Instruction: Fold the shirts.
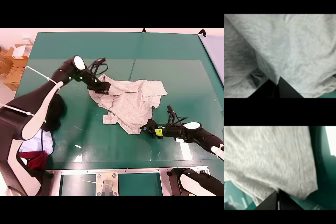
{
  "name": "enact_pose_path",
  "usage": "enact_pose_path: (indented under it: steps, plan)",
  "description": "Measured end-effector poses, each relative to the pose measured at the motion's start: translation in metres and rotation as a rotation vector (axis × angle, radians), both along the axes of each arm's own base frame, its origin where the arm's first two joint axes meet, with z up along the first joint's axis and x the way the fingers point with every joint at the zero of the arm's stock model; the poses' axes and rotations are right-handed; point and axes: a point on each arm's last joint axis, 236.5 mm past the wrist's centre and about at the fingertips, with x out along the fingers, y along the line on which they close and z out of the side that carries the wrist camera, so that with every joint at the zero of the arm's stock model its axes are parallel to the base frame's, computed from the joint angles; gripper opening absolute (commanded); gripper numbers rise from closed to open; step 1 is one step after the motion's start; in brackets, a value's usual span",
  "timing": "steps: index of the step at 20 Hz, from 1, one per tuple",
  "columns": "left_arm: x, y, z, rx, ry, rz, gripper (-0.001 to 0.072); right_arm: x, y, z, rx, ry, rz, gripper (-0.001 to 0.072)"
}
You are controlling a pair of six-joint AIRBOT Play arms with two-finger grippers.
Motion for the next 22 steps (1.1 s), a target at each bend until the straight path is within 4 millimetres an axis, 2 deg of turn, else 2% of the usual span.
enact_pose_path:
  steps: [3,5,9,12,14,17,19,22]
  plan:
    - [0.014,0.008,0.057,-0.03,-0.072,-0.031,0.0021,0.014,-0.013,0.015,-0.014,-0.044,0.028,0.0009]
    - [0.017,0.021,0.095,-0.042,-0.116,-0.034,0.0021,0.019,-0.035,0.024,-0.049,-0.041,0.031,0.001]
    - [0.011,0.061,0.162,-0.016,-0.217,-0.008,0.0021,0.004,-0.094,0.037,-0.155,0.044,0.015,0.001]
    - [-0.002,0.087,0.195,0.028,-0.274,0.01,0.0022,-0.017,-0.109,0.043,-0.173,0.122,0.025,0.001]
    - [-0.009,0.098,0.2,0.052,-0.281,0.02,0.0022,-0.028,-0.108,0.045,-0.169,0.16,0.049,0.001]
    - [-0.005,0.111,0.182,0.108,-0.277,0.027,0.0022,-0.045,-0.098,0.045,-0.155,0.211,0.109,0.001]
    - [0.016,0.122,0.164,0.167,-0.313,0.053,0.0022,-0.054,-0.094,0.043,-0.157,0.238,0.137,0.001]
    - [0.058,0.142,0.14,0.265,-0.407,0.11,0.0022,-0.063,-0.095,0.04,-0.174,0.275,0.156,0.0012]
